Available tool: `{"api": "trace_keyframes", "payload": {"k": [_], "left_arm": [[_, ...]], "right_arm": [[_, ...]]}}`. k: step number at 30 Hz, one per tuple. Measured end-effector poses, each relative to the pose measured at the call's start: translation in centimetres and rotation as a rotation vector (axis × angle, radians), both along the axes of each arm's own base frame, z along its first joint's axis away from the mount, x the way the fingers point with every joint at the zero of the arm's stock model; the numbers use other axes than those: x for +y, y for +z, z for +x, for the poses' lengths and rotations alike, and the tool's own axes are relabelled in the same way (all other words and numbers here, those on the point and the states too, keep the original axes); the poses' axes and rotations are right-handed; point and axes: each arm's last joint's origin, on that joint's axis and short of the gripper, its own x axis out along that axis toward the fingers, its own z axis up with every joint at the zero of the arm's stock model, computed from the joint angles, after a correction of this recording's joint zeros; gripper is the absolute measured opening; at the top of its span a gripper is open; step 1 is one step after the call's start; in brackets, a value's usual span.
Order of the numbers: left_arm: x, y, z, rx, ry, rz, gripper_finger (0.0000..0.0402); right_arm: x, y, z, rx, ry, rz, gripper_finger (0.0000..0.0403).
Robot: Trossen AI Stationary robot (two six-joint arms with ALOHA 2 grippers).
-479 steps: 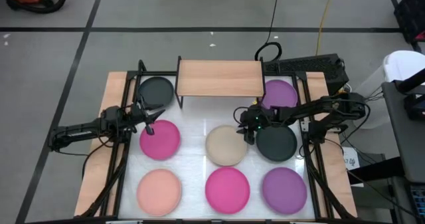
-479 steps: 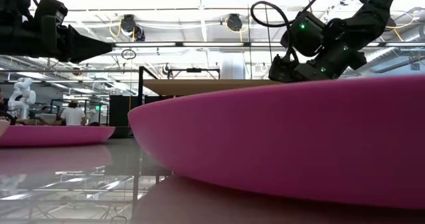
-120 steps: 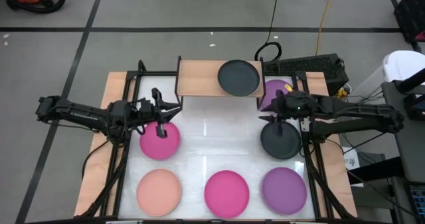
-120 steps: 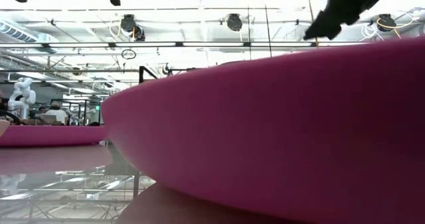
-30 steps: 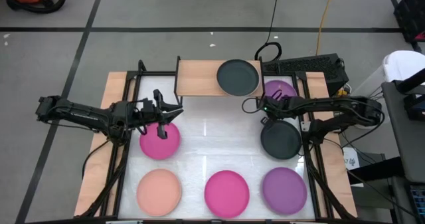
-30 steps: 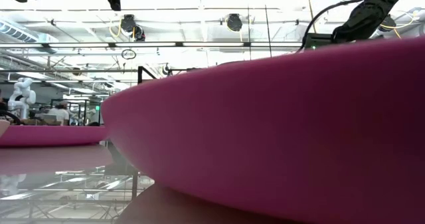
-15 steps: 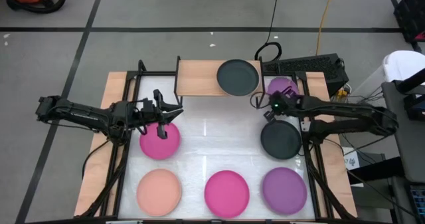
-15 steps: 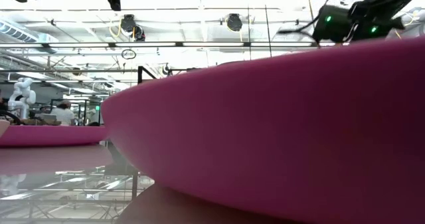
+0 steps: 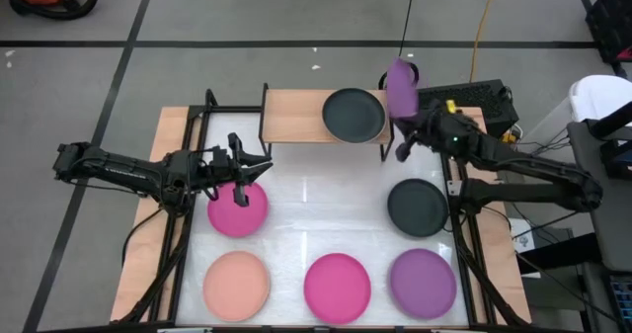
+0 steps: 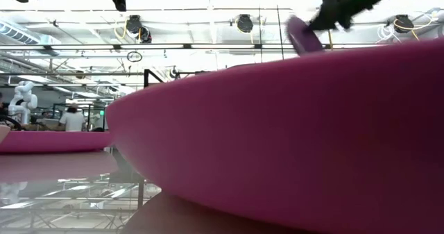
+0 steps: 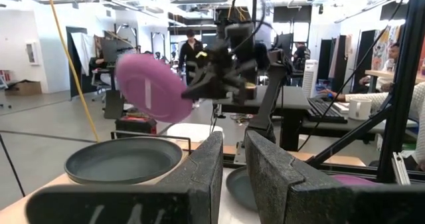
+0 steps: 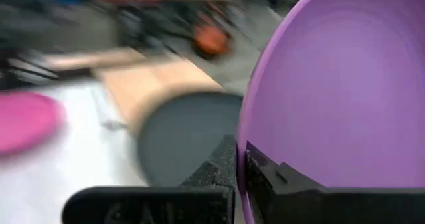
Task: Place and stack plates onto a shelf
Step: Stack the top purple plate on the black plate on the shelf, then stack the left pink plate on the purple plate on the shelf
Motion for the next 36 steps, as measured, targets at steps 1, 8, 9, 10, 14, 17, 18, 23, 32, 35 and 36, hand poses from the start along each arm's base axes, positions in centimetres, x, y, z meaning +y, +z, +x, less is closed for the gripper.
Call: {"api": "trace_keyframes", "payload": {"k": [1,8,9,10,14,17,18,23,32,35,36], "left_arm": [[0.0,0.0,0.0,0.000,0.000,0.000,0.0072],[0.0,0.0,0.0,0.000,0.000,-0.001,0.0072],[0.0,0.0,0.0,0.001,0.000,-0.001,0.0072],[0.0,0.0,0.0,0.001,0.000,-0.001,0.0072],[0.0,-0.1,0.0,0.006,0.000,0.000,0.0072],[0.0,-0.1,0.0,0.007,0.000,0.000,0.0072],[0.0,-0.1,0.0,0.007,0.000,0.000,0.0072],[0.0,-0.1,0.0,0.007,0.000,0.000,0.0072],[0.0,-0.1,0.0,0.007,-0.004,-0.017,0.0072],[0.0,-0.4,0.1,0.047,0.018,-0.049,0.0072],[0.0,-0.5,0.1,0.082,0.031,-0.055,0.0072]], "right_arm": [[0.1,0.5,0.6,-0.012,0.042,-0.015,0.0001],[0.0,0.7,5.3,0.139,0.204,-0.081,0.0000],[-0.1,0.6,6.0,0.162,0.216,-0.085,0.0000],[-0.2,0.5,6.6,0.191,0.223,-0.087,0.0000],[-0.6,-0.8,8.6,0.316,0.250,-0.058,0.0000],[-0.7,-1.5,9.5,0.372,0.273,-0.029,0.0000],[-0.8,-1.7,9.6,0.384,0.274,-0.024,0.0000],[-0.9,-2.4,9.9,0.426,0.271,-0.012,0.0006],[-0.7,-1.7,9.4,0.399,0.267,-0.022,0.0086],[-0.3,-0.9,8.9,0.366,0.272,-0.031,0.0114],[-0.1,-0.6,8.7,0.349,0.276,-0.034,0.0122]]}}
